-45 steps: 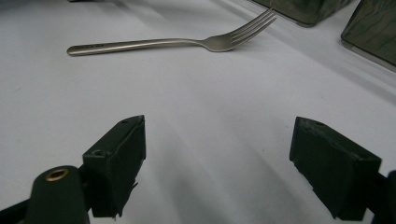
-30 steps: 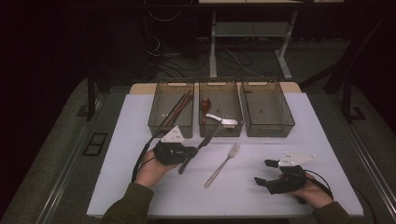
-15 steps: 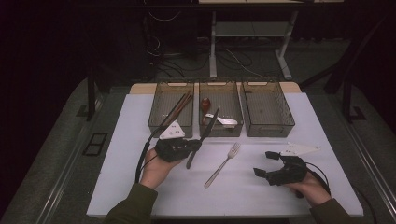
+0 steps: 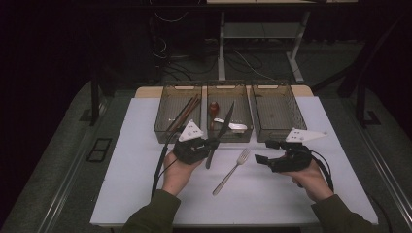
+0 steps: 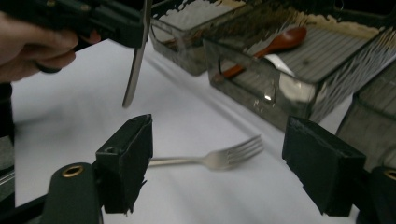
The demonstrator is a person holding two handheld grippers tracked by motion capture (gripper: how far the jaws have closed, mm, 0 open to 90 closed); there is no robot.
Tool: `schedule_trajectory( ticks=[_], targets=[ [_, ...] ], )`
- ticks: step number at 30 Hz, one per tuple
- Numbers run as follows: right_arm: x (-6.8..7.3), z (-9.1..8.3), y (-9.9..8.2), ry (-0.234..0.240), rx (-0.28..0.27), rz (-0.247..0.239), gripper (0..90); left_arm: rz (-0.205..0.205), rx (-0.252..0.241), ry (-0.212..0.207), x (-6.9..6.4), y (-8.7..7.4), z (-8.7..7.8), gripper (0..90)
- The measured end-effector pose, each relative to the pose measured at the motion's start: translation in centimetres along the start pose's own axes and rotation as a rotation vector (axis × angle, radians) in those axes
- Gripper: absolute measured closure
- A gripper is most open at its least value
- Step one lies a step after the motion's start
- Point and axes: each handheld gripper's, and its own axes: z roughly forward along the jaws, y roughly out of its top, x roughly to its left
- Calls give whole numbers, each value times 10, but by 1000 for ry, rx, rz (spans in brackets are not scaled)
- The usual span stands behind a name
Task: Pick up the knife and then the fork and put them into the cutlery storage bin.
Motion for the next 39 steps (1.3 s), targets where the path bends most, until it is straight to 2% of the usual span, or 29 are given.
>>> schedule_trajectory(
  ticks=[2, 7, 11, 13, 15, 19, 22, 27, 34, 39],
  targets=[
    [0, 3, 8, 23, -7, -1, 330, -2, -6, 0, -3, 1, 3, 793],
    [-2, 11, 25, 66, -20, 33, 366, 5, 0, 6, -10, -1, 11, 793],
    [-1, 14, 37, 98, -52, 35, 387, -7, -8, 10, -15, -5, 16, 793],
    [1, 17, 42, 122, -62, 28, 398, -5, -6, 8, -17, -6, 18, 792],
    [4, 22, 46, 126, -67, 10, 414, -2, -8, 5, -19, -7, 19, 793],
    [8, 29, 47, 150, -57, 7, 477, 10, -11, -7, -25, -6, 21, 792],
    [8, 33, 46, 164, -59, 29, 507, 16, -15, -14, -31, -6, 23, 792],
    [12, 35, 44, 166, -74, 44, 618, 32, -15, -23, -39, -6, 25, 792],
    [13, 36, 43, 173, -67, 51, 742, 42, -16, -34, -43, -6, 27, 792],
    [11, 36, 42, 171, -73, 72, 791, 27, -25, -48, -42, -6, 28, 792]
  ],
)
